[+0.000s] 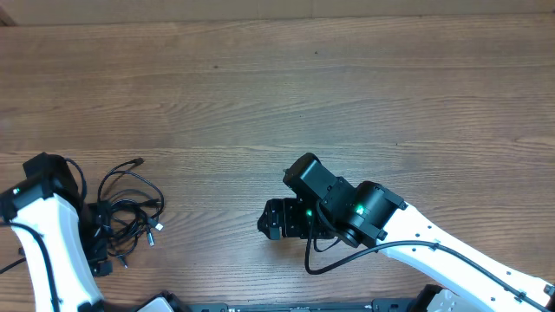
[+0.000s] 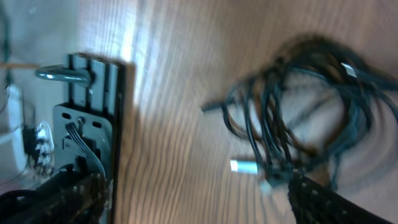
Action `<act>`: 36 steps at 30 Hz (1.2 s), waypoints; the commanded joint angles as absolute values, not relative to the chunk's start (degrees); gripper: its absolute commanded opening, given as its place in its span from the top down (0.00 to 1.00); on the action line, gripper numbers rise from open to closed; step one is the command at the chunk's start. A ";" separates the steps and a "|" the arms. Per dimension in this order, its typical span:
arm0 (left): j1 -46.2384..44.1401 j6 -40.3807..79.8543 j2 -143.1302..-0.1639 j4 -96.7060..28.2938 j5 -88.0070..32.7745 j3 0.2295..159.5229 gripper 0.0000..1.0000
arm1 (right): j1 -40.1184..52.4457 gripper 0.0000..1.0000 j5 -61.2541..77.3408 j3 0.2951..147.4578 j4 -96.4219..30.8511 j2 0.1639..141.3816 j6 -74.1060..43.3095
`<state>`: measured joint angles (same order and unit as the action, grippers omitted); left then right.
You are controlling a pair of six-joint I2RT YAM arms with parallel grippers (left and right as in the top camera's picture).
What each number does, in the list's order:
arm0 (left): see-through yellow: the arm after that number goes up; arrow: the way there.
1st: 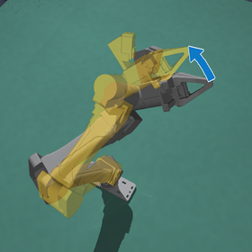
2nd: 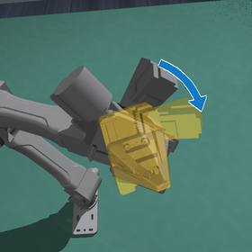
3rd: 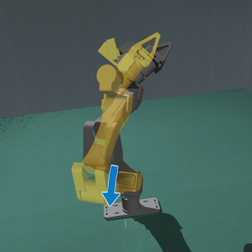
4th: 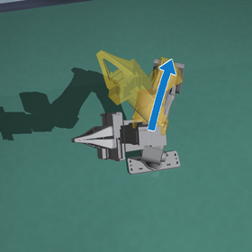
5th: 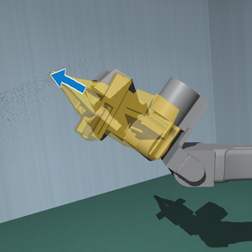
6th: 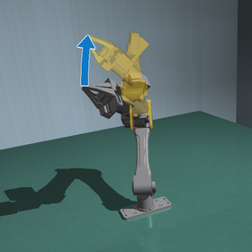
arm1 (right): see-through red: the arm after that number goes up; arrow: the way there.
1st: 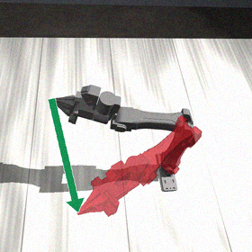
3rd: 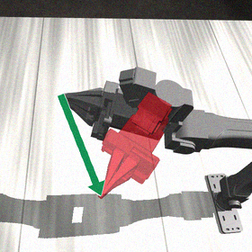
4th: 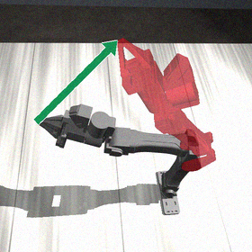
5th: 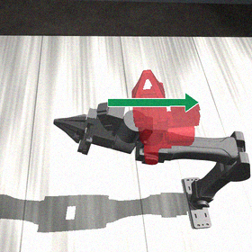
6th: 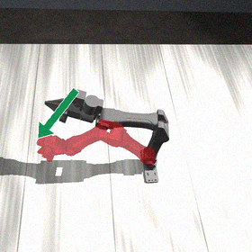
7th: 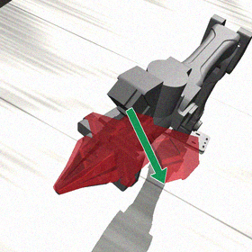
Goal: Untangle cables
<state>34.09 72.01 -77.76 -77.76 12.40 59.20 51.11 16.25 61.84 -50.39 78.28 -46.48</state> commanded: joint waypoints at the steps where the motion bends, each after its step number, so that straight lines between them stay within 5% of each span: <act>1: 36.01 76.34 -81.93 -75.94 16.95 58.96 0.17 | 51.42 0.14 15.00 61.84 -50.26 78.26 -46.48; 7: 36.07 76.29 -89.08 -70.30 16.91 58.96 0.39 | 51.42 0.10 15.00 61.84 -49.12 78.26 -46.48; 17: 35.99 76.27 -101.75 -66.11 16.23 58.41 0.50 | 51.42 0.08 15.00 61.84 -43.53 78.26 -46.50; 21: 35.99 76.27 -105.41 -63.96 14.44 57.36 0.95 | 51.42 0.07 14.98 61.84 -43.51 78.26 -46.48; 28: 35.97 74.02 -107.77 -61.76 12.34 56.64 0.96 | 51.42 0.05 13.67 61.84 -43.51 78.26 -46.48; 36: 35.00 42.19 -107.48 -47.46 -11.16 58.00 0.96 | 51.42 0.04 13.50 61.84 -43.11 78.26 -46.50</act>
<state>36.56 59.20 -104.86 -58.65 10.90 58.13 51.11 14.52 61.84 -43.64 78.28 -46.48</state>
